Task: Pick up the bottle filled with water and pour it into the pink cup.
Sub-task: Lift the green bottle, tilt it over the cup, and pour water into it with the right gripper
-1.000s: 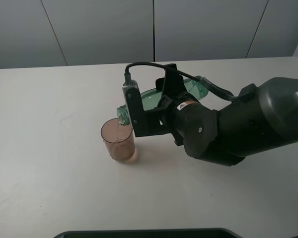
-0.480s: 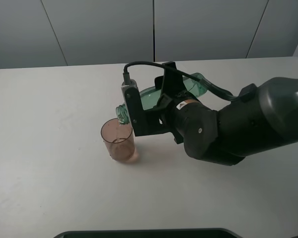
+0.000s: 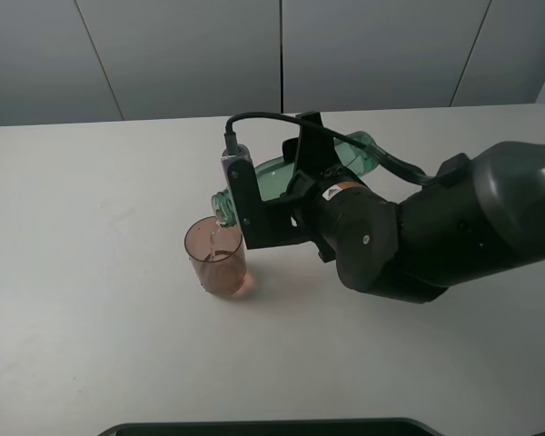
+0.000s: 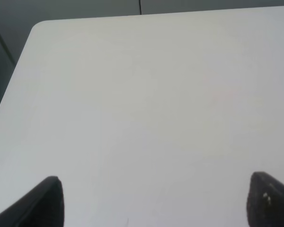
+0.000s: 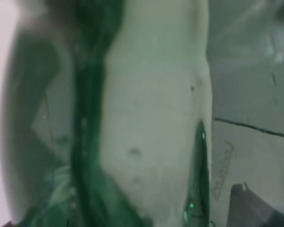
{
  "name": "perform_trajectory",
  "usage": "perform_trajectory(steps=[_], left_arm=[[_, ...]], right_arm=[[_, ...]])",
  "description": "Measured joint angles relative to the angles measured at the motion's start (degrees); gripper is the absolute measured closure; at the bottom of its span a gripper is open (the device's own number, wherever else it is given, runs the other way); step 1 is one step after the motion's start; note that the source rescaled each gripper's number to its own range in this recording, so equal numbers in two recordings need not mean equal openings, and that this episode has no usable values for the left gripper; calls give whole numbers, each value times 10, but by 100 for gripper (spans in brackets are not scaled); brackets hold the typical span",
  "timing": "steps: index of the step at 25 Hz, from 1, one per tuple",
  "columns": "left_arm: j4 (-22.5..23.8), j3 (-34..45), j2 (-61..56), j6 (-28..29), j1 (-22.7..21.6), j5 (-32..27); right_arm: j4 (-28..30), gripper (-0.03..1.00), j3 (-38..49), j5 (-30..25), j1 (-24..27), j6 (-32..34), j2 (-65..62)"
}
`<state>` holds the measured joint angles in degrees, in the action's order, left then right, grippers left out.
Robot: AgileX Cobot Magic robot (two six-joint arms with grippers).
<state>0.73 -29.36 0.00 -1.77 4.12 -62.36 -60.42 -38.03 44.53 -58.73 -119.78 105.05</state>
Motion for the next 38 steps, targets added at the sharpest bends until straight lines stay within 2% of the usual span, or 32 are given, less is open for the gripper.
perform_trajectory(steps=[38], left_arm=[[0, 0, 0, 1, 0, 0]], right_arm=[[20, 97, 0, 18, 0, 0, 0]])
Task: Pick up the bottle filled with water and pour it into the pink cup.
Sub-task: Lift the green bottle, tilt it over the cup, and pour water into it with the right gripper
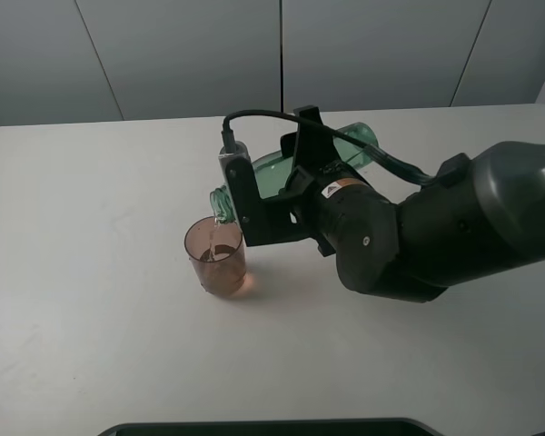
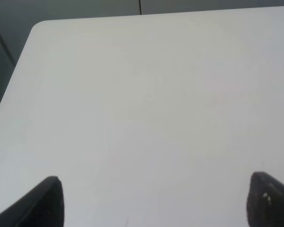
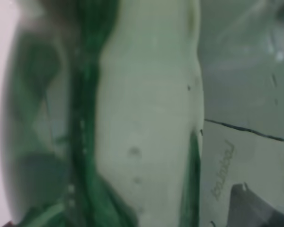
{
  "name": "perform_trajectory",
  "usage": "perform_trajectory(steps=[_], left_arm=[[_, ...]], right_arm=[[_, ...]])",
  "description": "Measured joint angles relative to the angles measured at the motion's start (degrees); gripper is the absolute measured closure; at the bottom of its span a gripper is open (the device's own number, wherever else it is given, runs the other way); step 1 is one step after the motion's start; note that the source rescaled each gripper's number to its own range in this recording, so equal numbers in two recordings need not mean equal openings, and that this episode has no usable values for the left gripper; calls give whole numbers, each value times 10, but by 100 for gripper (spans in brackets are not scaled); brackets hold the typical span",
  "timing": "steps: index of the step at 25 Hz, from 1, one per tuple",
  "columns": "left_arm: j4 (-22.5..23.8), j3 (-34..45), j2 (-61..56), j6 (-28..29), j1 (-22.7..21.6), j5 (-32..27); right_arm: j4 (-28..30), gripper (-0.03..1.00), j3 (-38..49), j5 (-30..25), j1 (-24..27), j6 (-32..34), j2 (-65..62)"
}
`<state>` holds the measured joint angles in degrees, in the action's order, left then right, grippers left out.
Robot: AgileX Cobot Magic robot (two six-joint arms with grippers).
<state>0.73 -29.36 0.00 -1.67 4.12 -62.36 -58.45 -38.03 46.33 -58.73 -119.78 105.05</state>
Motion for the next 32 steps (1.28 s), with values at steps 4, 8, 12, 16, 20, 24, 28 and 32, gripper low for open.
perform_trajectory(steps=[4, 8, 12, 16, 20, 24, 28, 32], left_arm=[[0, 0, 0, 0, 0, 0], [0, 0, 0, 0, 0, 0], [0, 0, 0, 0, 0, 0], [0, 0, 0, 0, 0, 0], [0, 0, 0, 0, 0, 0], [0, 0, 0, 0, 0, 0], [0, 0, 0, 0, 0, 0], [0, 0, 0, 0, 0, 0]], right_arm=[[5, 97, 0, 1, 0, 0, 0], [6, 97, 0, 1, 0, 0, 0], [9, 97, 0, 3, 0, 0, 0], [14, 97, 0, 13, 0, 0, 0], [18, 97, 0, 13, 0, 0, 0], [18, 97, 0, 13, 0, 0, 0], [19, 97, 0, 14, 0, 0, 0], [22, 97, 0, 23, 0, 0, 0]])
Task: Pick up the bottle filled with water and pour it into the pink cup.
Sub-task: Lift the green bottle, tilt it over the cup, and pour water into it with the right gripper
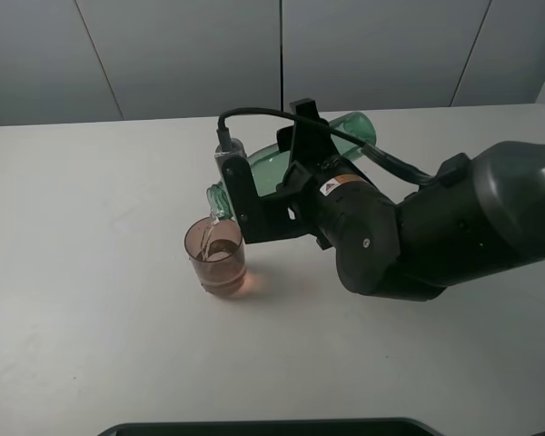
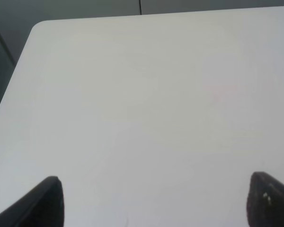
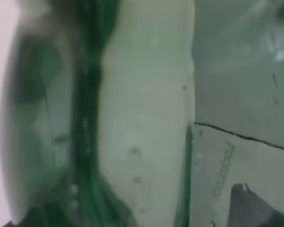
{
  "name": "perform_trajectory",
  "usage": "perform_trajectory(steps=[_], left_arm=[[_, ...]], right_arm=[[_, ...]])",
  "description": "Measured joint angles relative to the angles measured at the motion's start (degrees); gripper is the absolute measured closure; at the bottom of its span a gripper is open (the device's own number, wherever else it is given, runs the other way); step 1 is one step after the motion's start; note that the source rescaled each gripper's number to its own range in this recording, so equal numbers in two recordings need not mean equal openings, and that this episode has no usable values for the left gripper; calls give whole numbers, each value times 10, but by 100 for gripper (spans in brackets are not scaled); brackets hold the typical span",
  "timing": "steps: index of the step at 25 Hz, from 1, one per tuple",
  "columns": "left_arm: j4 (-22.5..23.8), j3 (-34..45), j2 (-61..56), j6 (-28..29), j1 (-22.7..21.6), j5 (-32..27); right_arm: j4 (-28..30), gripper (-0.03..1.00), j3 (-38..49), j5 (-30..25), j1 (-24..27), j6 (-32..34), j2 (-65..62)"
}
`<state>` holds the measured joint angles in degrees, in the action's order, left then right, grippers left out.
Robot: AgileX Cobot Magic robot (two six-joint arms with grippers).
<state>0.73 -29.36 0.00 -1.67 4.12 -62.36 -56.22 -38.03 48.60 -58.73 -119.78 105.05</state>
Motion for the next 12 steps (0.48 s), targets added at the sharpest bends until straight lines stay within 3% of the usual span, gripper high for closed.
perform_trajectory(steps=[12], left_arm=[[0, 0, 0, 0, 0, 0]], right_arm=[[0, 97, 0, 4, 0, 0, 0]])
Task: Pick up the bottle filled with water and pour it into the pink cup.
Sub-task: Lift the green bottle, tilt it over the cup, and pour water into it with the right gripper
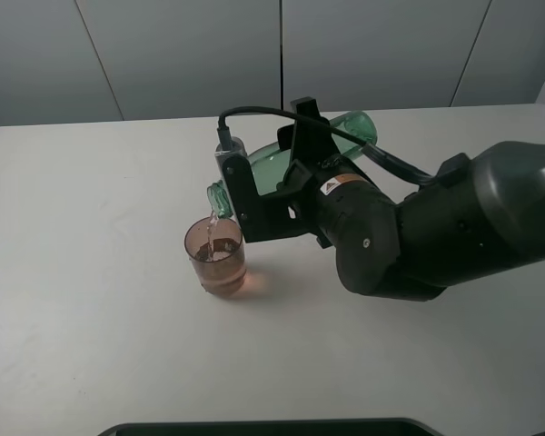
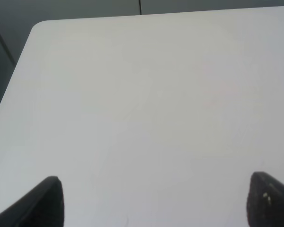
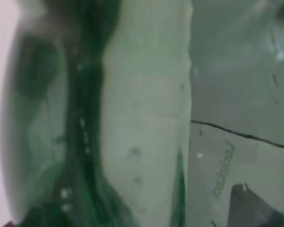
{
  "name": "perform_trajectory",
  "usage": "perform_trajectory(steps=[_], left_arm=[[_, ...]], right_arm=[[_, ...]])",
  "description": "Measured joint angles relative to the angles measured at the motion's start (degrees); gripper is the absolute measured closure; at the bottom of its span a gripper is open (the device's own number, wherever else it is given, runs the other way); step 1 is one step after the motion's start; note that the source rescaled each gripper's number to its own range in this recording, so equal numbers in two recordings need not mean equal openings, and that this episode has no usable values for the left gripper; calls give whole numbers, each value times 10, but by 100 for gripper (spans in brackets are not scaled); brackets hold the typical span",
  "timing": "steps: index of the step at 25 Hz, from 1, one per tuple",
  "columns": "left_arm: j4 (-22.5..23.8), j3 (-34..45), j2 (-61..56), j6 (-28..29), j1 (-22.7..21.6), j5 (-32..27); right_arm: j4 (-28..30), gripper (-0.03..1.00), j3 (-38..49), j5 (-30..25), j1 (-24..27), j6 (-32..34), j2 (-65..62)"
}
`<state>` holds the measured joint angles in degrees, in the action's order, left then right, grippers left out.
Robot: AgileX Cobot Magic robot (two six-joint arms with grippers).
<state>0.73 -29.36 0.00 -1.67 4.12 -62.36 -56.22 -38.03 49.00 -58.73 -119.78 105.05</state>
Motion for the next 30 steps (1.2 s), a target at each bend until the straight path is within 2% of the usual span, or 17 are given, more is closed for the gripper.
perform_trajectory(steps=[15, 26, 30], left_arm=[[0, 0, 0, 0, 0, 0], [0, 0, 0, 0, 0, 0], [0, 0, 0, 0, 0, 0]], right_arm=[[-3, 97, 0, -12, 0, 4, 0], [-3, 97, 0, -15, 0, 116, -5], [-3, 97, 0, -13, 1, 133, -28]])
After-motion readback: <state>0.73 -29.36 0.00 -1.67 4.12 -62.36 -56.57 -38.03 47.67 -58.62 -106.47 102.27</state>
